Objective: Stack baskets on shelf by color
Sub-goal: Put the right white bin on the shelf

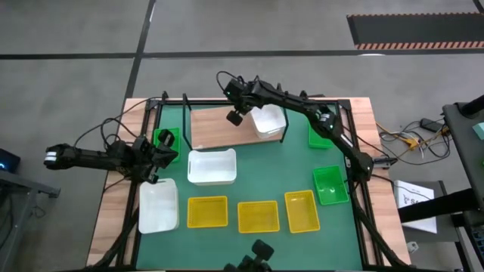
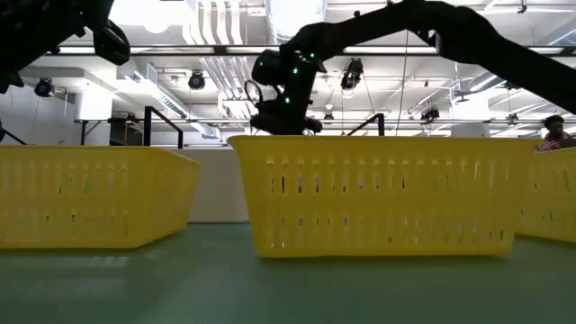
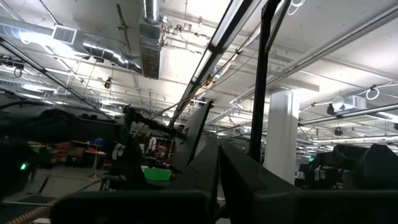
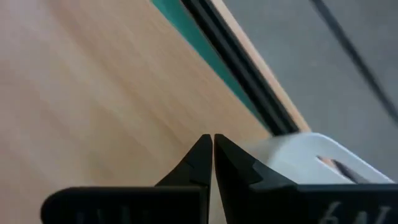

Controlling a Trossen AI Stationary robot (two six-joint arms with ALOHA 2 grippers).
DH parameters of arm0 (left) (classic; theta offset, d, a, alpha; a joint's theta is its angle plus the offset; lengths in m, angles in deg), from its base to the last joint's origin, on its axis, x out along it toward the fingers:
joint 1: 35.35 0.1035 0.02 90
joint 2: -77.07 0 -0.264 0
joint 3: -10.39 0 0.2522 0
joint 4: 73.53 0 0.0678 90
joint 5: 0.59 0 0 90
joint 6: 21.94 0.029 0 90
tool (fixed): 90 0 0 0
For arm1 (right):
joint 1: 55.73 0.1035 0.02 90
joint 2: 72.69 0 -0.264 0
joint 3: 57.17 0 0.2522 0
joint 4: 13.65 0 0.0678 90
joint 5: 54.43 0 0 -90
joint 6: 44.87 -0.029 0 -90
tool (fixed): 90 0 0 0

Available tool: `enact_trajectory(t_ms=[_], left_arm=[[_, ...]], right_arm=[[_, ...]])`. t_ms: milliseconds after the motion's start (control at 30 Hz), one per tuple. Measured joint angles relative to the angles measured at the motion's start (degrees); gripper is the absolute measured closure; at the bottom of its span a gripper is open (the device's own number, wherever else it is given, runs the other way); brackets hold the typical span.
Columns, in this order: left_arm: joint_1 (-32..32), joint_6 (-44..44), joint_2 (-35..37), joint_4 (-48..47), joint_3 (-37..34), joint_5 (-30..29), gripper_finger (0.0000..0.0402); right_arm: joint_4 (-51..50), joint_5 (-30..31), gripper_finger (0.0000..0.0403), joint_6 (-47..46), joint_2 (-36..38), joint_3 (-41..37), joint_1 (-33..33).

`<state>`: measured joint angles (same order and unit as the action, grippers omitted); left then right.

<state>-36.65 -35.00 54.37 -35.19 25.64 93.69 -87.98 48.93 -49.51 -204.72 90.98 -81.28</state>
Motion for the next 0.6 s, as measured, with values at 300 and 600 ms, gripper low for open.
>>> enact_trajectory(t_ms=[300, 600], left_arm=[[-0.02, 0.39, -0.02, -0.03, 0.0, -0.02, 0.0402], [-0.02, 0.37, -0.04, -0.05, 0.0, 0.0, 0.0402]], right_arm=[[-0.73, 4.64, 0.0392, 1.39, 3.37, 0.08, -0.23], [-19.75, 0.65, 0.0392, -1.86, 10.14, 0.17, 1.25]])
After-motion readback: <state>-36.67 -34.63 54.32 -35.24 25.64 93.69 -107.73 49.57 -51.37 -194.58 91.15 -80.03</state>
